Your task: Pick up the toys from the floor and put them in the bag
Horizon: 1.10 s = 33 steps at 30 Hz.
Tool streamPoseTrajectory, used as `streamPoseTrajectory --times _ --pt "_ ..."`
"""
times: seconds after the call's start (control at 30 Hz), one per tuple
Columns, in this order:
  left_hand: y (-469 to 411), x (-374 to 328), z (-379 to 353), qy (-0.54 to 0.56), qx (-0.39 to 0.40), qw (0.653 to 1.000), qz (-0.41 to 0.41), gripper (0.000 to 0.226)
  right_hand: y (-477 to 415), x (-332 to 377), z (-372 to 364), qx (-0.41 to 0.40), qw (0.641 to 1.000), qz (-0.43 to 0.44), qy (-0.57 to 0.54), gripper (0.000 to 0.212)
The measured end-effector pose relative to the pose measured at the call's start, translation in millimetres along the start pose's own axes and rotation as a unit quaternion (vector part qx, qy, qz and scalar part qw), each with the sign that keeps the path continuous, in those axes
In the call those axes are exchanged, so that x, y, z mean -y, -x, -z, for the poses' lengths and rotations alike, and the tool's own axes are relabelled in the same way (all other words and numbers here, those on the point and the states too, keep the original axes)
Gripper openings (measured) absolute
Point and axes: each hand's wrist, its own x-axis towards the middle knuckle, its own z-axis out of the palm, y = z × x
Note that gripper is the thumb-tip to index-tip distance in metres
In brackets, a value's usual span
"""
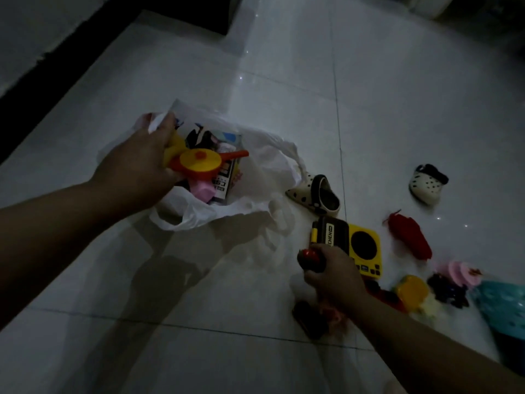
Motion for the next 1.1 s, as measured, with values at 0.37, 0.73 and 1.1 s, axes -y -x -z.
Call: streamPoseTrajectory --times 0.37,0.73,1.1 --pt "-1 1 1 -0.005 0.008 1.0 -0.001 0.084 53 -16 -47 0.195 0.921 0.132 0.311 0.06" --pt "-3 5 0 0.002 0.009 1.0 -0.01 0.082 25 83 5 0.043 0.98 0.061 -0.182 0.042" --pt "-13 12 -8 -0.009 -0.014 1.0 -0.011 0.087 -68 265 45 0.276 0.879 0.055 -0.386 0.038"
